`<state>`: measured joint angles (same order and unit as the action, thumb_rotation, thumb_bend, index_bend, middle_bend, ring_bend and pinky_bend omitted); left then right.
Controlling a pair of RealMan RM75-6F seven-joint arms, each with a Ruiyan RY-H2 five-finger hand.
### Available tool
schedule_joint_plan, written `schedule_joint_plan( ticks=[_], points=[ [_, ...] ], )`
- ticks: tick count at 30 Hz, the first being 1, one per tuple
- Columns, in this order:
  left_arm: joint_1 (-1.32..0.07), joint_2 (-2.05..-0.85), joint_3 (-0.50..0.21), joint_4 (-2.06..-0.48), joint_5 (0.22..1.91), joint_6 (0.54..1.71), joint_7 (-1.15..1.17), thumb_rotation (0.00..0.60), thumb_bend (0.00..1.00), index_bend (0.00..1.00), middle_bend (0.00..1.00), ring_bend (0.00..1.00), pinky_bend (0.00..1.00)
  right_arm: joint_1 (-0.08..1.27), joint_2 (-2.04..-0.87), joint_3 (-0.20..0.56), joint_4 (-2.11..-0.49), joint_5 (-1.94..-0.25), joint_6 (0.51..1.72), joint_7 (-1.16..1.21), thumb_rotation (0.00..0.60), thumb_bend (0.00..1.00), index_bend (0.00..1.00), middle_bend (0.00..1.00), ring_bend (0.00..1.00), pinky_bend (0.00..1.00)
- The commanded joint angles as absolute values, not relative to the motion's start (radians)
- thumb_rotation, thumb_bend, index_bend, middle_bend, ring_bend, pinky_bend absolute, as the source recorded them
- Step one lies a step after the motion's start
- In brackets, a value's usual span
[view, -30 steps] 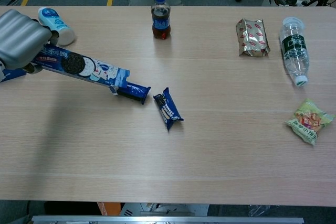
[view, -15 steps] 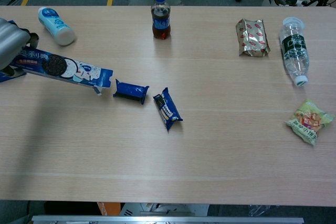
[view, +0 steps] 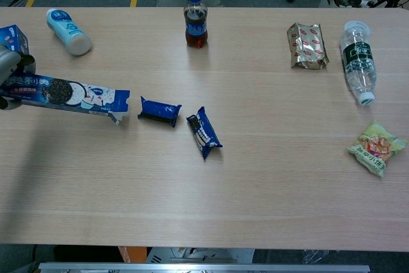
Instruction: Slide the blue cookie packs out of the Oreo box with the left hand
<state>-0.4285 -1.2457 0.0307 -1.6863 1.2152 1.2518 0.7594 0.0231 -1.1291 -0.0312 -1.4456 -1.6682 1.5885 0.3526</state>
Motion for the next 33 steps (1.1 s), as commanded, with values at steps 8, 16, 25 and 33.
schedule_joint_plan(
  ticks=[8, 16, 25, 33],
  points=[
    [-0.388, -1.27, 0.059, -1.69, 1.241, 1.214, 0.634, 0.6, 0.17, 0.47, 0.47, 0.44, 0.58, 0.026, -1.128, -0.031, -1.448, -1.665, 1.583, 0.347, 0.6, 0.08, 0.42, 0.44, 0.48, 0.44],
    [-0.396, -1.296, 0.057, -1.703, 1.243, 1.155, 0.56, 0.6, 0.17, 0.47, 0.47, 0.44, 0.58, 0.022, -1.126, -0.032, -1.449, -1.659, 1.581, 0.345, 0.6, 0.08, 0.42, 0.44, 0.48, 0.44],
    [-0.403, -1.327, 0.049, -1.679, 1.232, 1.121, 0.533, 0.6, 0.17, 0.37, 0.4, 0.39, 0.56, 0.018, -1.124, -0.032, -1.449, -1.656, 1.584, 0.346, 0.6, 0.08, 0.42, 0.44, 0.48, 0.44],
    [-0.406, -1.311, 0.041, -1.698, 1.182, 1.099, 0.536, 0.6, 0.17, 0.1, 0.16, 0.16, 0.38, 0.015, -1.125, -0.032, -1.443, -1.654, 1.585, 0.353, 0.6, 0.08, 0.42, 0.44, 0.48, 0.44]
  ],
)
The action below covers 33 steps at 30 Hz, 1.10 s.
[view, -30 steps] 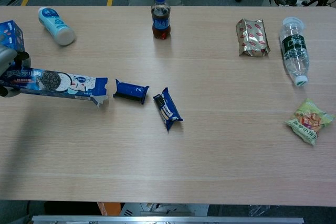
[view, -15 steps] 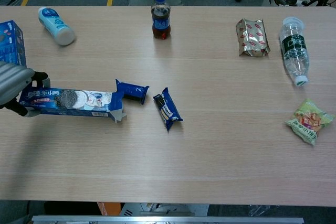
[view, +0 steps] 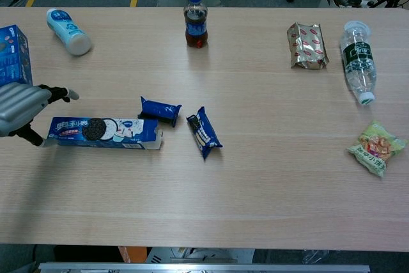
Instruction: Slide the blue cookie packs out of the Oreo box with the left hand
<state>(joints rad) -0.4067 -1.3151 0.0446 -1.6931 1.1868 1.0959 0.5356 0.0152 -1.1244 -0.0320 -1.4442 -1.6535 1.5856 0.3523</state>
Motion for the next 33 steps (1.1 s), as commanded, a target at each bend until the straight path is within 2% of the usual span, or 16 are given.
schedule_joint_plan(
  ticks=[1, 9, 16, 20, 27, 33],
  points=[
    [-0.404, -1.309, 0.039, -1.7, 1.184, 1.106, 0.534, 0.6, 0.17, 0.1, 0.16, 0.15, 0.36, 0.016, -1.125, -0.032, -1.442, -1.653, 1.584, 0.353, 0.6, 0.08, 0.42, 0.44, 0.48, 0.44],
    [-0.351, -1.288, 0.013, -1.711, 1.263, 1.264, 0.503, 0.6, 0.17, 0.1, 0.15, 0.14, 0.33, 0.029, -1.135, -0.028, -1.44, -1.657, 1.569, 0.356, 0.6, 0.08, 0.42, 0.44, 0.48, 0.44],
    [-0.288, -1.26, 0.015, -1.725, 1.319, 1.382, 0.481, 0.6, 0.17, 0.19, 0.18, 0.15, 0.33, 0.042, -1.14, -0.021, -1.45, -1.669, 1.568, 0.312, 0.6, 0.08, 0.42, 0.44, 0.48, 0.44],
    [-0.246, -1.238, 0.025, -1.74, 1.358, 1.444, 0.451, 0.6, 0.17, 0.19, 0.19, 0.16, 0.33, 0.037, -1.14, -0.014, -1.457, -1.649, 1.567, 0.286, 0.6, 0.08, 0.42, 0.44, 0.48, 0.44],
    [-0.19, -1.233, 0.03, -1.723, 1.438, 1.539, 0.394, 0.6, 0.17, 0.2, 0.21, 0.17, 0.33, 0.035, -1.137, -0.02, -1.465, -1.646, 1.56, 0.287, 0.6, 0.08, 0.42, 0.44, 0.48, 0.44],
    [-0.154, -1.227, 0.035, -1.719, 1.468, 1.572, 0.366, 0.6, 0.17, 0.21, 0.22, 0.17, 0.33, 0.029, -1.132, -0.019, -1.468, -1.641, 1.567, 0.297, 0.6, 0.08, 0.42, 0.44, 0.48, 0.44]
  ],
)
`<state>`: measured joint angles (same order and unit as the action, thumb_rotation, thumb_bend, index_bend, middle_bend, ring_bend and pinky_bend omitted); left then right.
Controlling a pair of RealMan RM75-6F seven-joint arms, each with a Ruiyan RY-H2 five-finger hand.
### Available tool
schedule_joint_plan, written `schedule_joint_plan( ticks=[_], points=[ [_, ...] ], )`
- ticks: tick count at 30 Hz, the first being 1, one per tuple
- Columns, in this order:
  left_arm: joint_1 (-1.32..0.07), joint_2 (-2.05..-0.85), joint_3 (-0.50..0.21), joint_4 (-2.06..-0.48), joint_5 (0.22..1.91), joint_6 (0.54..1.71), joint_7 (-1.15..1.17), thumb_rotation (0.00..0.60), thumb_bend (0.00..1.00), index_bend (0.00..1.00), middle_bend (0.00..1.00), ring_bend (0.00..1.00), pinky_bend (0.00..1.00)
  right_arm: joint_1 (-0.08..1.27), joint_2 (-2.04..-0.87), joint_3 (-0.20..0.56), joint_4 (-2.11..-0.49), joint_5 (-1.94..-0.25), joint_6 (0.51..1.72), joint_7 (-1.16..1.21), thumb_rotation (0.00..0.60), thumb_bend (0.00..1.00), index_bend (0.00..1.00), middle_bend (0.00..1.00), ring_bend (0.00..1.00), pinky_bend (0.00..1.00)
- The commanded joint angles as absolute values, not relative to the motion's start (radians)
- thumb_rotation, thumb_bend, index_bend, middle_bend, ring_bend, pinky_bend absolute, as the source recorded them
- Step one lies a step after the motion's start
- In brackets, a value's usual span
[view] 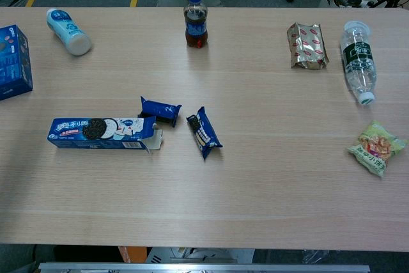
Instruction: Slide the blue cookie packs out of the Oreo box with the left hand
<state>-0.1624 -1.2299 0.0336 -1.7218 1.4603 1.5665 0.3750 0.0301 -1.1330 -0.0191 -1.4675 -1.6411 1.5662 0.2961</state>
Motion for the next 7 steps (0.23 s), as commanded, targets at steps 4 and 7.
schedule_joint_plan(
  ticks=[4, 7],
  points=[
    [-0.146, -1.229, 0.027, -1.712, 1.479, 1.578, 0.359, 0.6, 0.17, 0.21, 0.22, 0.17, 0.33, 0.025, -1.129, -0.021, -1.469, -1.642, 1.572, 0.298, 0.6, 0.08, 0.42, 0.44, 0.48, 0.44],
    [-0.143, -1.229, 0.019, -1.715, 1.48, 1.576, 0.357, 0.6, 0.17, 0.21, 0.22, 0.17, 0.33, 0.022, -1.129, -0.022, -1.469, -1.641, 1.576, 0.302, 0.6, 0.08, 0.42, 0.44, 0.48, 0.44]
  ],
)
